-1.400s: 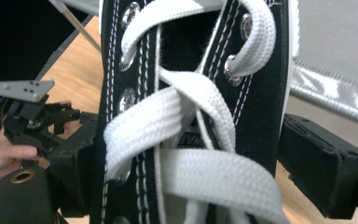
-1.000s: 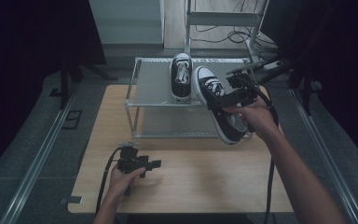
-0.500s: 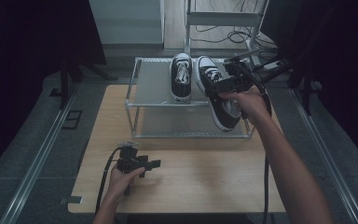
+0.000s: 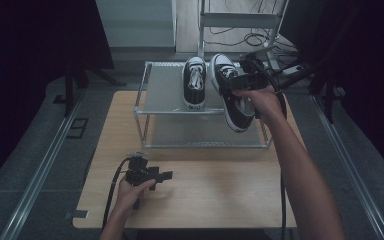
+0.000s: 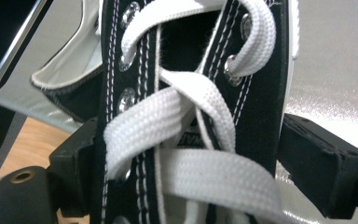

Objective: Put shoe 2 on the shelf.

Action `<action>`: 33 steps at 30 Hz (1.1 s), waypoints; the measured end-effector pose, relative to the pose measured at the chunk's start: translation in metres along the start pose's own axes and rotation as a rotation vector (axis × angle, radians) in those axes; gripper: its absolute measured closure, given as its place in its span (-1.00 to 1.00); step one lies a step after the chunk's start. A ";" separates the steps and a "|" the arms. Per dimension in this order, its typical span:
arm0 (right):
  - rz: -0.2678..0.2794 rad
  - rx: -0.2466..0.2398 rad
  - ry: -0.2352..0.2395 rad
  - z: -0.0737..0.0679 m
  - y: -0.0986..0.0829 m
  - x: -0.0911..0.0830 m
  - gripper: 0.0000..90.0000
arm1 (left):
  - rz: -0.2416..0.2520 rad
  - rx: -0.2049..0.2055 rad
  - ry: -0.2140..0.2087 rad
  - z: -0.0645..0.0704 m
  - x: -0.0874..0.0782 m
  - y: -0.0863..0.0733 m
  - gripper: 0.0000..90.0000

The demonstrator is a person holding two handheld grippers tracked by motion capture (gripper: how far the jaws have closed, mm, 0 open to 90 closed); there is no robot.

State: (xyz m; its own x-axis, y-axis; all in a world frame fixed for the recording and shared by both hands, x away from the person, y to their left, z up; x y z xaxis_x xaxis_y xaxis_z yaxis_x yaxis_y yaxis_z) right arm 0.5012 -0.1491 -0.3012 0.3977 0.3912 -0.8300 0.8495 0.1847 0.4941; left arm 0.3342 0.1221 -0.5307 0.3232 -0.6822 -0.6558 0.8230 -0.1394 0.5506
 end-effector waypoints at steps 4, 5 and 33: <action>-0.004 0.025 -0.015 0.003 0.006 0.004 -0.69 | 0.004 -0.003 -0.002 0.000 -0.001 0.000 -0.45; -0.006 0.030 -0.019 0.003 0.008 0.005 -0.69 | 0.005 -0.004 -0.002 0.000 -0.001 0.000 -0.45; -0.016 0.151 -0.066 0.000 0.046 0.030 -0.69 | 0.015 -0.007 -0.017 0.000 -0.005 0.001 -0.44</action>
State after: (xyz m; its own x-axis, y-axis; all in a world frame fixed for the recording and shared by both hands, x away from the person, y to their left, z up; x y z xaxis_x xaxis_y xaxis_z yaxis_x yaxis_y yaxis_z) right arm 0.5522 -0.1290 -0.3033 0.4013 0.3286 -0.8550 0.8964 0.0508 0.4403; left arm 0.3337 0.1248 -0.5267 0.3278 -0.6960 -0.6388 0.8213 -0.1243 0.5569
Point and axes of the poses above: each handheld gripper's, and its own axes: x roughly forward along the jaws, y roughly out of its top, z roughly to its right, the point moved 6 cm from there along x, roughly forward along the jaws, and after that the axes turned 4 degrees about -z, right-handed, at the moved point
